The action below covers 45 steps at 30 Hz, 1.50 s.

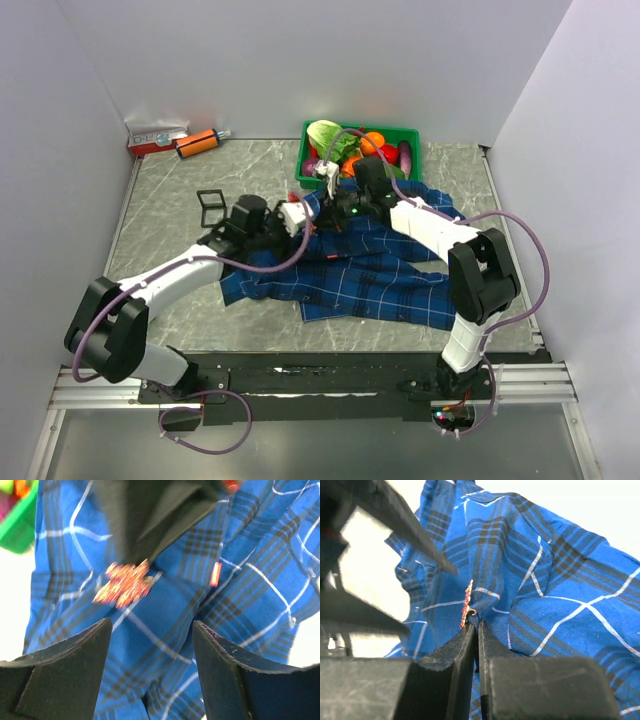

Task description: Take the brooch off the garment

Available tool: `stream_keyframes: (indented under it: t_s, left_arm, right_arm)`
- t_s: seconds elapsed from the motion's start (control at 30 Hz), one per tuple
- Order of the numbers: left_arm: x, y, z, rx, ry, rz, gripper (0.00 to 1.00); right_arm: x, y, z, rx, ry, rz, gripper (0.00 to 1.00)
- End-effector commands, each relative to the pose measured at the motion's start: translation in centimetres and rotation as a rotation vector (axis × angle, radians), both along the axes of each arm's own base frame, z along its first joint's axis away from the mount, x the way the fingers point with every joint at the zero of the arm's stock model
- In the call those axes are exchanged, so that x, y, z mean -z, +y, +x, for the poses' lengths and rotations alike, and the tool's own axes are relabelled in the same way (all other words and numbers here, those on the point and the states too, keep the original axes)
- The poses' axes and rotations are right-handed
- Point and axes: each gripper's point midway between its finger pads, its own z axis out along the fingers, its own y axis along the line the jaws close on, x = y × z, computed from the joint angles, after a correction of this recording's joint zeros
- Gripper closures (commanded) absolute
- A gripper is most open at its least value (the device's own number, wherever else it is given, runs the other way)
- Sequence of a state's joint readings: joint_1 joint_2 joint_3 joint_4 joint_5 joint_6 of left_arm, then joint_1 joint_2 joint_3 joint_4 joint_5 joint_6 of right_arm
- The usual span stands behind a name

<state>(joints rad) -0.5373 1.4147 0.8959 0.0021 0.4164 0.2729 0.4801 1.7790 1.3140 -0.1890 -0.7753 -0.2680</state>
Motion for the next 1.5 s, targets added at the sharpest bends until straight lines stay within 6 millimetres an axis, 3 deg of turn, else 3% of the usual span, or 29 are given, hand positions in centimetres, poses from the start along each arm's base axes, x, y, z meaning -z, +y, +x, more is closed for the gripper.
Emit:
stream_keyframes:
  t_s: [0.0, 0.07, 0.23, 0.37, 0.47, 0.6, 0.7, 0.87, 0.93, 0.97, 1.0, 1.13, 1.47]
  left_arm:
    - [-3.2, -1.8, 1.6, -0.008, -0.271, 0.011, 0.29]
    - [-2.8, -2.7, 1.7, 0.002, -0.287, 0.023, 0.29]
    - [-2.9, -2.5, 3.5, -0.090, -0.336, 0.048, 0.30]
    - [-1.9, -2.4, 4.6, -0.126, -0.314, 0.089, 0.35]
    - [-1.7, -2.2, 5.4, -0.155, -0.292, 0.100, 0.43]
    - [-2.4, -2.5, 5.4, -0.124, -0.235, 0.058, 0.63]
    - [-2.8, -3.4, 4.6, -0.047, -0.179, 0.009, 0.68]
    - [-1.8, -4.0, 3.0, 0.074, -0.018, -0.037, 0.70]
    - [-2.4, -4.6, 2.5, 0.132, 0.033, -0.071, 0.69]
    - [-1.7, -4.2, 2.3, 0.135, 0.090, -0.067, 0.69]
    - [-2.6, -4.5, 2.4, 0.158, 0.098, -0.091, 0.67]
    - [-3.1, -4.3, 3.0, 0.171, 0.142, -0.112, 0.59]
    - [-4.0, -3.7, 3.9, 0.179, 0.169, -0.136, 0.60]
  right_arm:
    - [-2.0, 1.4, -0.4, -0.046, 0.053, 0.072, 0.87]
    - [-2.0, 1.5, -0.7, -0.057, 0.082, 0.081, 0.87]
    - [-2.0, 1.4, -1.2, -0.072, 0.119, 0.086, 0.87]
    - [-2.1, 1.2, -1.5, -0.079, 0.136, 0.089, 0.87]
    - [-2.1, 0.9, -1.4, -0.078, 0.140, 0.088, 0.87]
    - [-2.1, 0.6, -1.2, -0.070, 0.139, 0.087, 0.87]
    - [-1.8, 0.5, -1.2, -0.070, 0.151, 0.081, 0.86]
    - [-1.2, 0.3, -1.3, -0.072, 0.155, 0.065, 0.86]
    - [-1.0, 0.2, -1.4, -0.074, 0.154, 0.055, 0.86]
    - [-0.9, 0.2, -1.4, -0.075, 0.154, 0.053, 0.86]
    - [-0.9, 0.1, -1.4, -0.077, 0.150, 0.049, 0.86]
    - [-0.6, 0.0, -1.5, -0.075, 0.155, 0.042, 0.86]
    - [-0.5, 0.0, -1.4, -0.071, 0.159, 0.040, 0.85]
